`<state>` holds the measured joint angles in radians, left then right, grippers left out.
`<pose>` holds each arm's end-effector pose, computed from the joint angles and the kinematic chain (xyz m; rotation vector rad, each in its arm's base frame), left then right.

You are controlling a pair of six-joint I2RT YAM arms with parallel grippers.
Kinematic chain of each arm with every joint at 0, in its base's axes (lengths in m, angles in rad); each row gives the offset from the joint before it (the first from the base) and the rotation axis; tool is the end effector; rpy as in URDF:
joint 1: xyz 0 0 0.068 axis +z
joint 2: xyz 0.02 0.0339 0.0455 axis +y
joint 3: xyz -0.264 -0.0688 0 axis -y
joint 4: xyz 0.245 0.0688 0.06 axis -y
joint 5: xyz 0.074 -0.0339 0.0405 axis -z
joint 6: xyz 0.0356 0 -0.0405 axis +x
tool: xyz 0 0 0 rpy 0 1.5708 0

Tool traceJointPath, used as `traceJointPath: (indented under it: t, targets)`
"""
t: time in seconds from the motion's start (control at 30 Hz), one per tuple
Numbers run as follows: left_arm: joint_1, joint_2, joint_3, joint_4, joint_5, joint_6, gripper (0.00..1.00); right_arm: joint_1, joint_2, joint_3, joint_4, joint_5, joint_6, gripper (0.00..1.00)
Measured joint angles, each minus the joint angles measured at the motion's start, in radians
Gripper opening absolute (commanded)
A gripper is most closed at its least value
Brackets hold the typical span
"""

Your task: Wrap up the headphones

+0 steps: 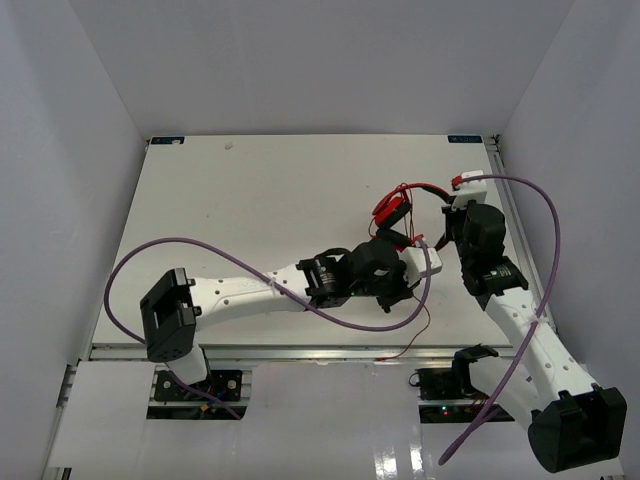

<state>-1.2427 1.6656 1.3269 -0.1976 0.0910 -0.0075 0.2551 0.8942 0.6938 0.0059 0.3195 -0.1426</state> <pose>0.1226 -0.3703 0.2956 1.3324 1.7765 -0.8210 0.2084 0.0428 0.3085 -0.1180 1.7556 -0.2000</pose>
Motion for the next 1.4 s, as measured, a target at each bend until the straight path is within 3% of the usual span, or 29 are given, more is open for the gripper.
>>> traceJointPath:
  t: [0.27, 0.63, 1.03, 1.4]
  targets:
    - [0.012, 0.028, 0.247, -0.363, -0.222, 0.17, 0.0, 0.066, -0.039, -0.051, 0.004, -0.069, -0.165, 0.08]
    - [0.041, 0.121, 0.381, -0.589, -0.48, 0.318, 0.0, 0.081, -0.047, -0.051, -0.006, -0.094, -0.209, 0.08]
    - [0.041, 0.224, 0.529, -0.645, -0.718, 0.417, 0.01, 0.1, -0.018, -0.039, -0.03, -0.119, -0.15, 0.08]
    - [0.041, 0.225, 0.5, -0.569, -0.866, 0.568, 0.2, 0.1, 0.019, -0.001, -0.09, -0.232, -0.081, 0.08]
